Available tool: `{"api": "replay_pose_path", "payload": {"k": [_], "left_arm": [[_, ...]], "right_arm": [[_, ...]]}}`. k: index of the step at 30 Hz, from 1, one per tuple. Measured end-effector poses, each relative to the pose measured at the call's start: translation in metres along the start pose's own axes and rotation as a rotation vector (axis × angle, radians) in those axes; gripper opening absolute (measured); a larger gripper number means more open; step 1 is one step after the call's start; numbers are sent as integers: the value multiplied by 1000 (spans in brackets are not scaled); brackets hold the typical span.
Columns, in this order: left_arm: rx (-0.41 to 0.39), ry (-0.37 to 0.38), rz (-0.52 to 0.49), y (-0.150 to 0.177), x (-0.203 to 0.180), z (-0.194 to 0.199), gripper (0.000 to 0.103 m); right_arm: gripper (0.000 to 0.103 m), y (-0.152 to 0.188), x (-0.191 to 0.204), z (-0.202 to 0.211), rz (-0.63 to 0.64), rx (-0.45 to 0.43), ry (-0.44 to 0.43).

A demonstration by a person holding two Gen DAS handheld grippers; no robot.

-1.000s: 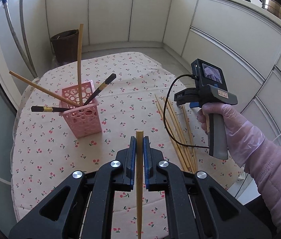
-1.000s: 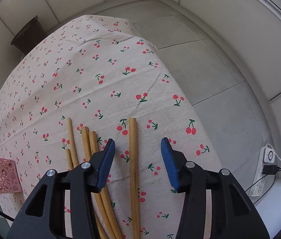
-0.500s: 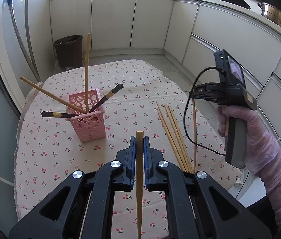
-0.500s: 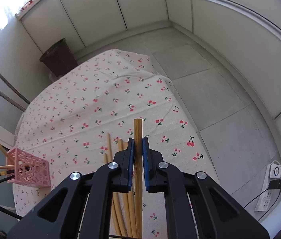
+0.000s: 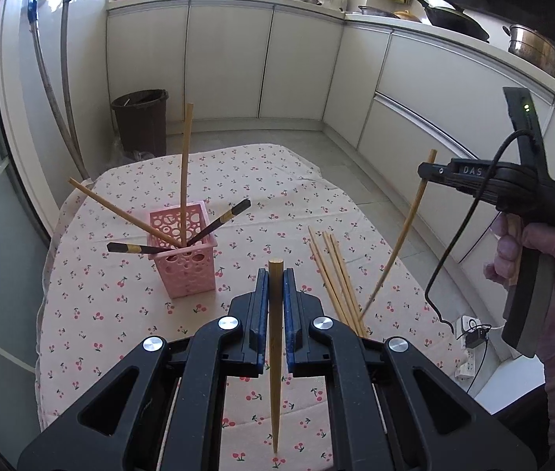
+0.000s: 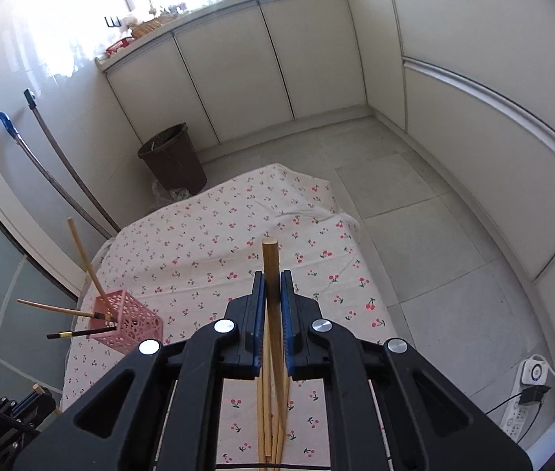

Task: Organize utensils
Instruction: 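Carry both chopsticks upright over the pink holder with both tools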

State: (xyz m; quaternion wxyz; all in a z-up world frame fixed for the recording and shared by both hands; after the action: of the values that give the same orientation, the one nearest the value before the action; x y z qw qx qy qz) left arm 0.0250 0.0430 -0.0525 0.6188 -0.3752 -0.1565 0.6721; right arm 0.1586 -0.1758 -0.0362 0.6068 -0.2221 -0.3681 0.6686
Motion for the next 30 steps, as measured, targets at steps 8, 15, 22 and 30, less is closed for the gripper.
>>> {"api": "replay_pose_path", "payload": {"k": [8,15,22,30], "left_arm": [[-31,19,40,-16,5,10,7],[-148,56,84,-63,6,44,7],[-308,69,147,-121,13,87,7],[-445,17,164,-160,19,106,7]], "right_arm": [[8,-32,11,40,-23,-138,-20],[8,-72,19,62,-64,-233,-77],[8,-109,40,82,-59,-323,-146],[8,-128,81,72,-30,-340,-200]]}}
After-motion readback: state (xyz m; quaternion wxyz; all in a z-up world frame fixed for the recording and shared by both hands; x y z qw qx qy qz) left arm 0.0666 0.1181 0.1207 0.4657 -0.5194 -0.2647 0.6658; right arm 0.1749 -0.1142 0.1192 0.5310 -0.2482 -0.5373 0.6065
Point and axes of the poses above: each gripper's, at about its wrist camera, not at the fingertips, and z roughly against the way its jaws point, x to its left, y to its underside, the point moved 2 cm from there along -z, roughly the way its jaws point, and after that the axes turned 15 degrees about z, right-handed, at the moved point
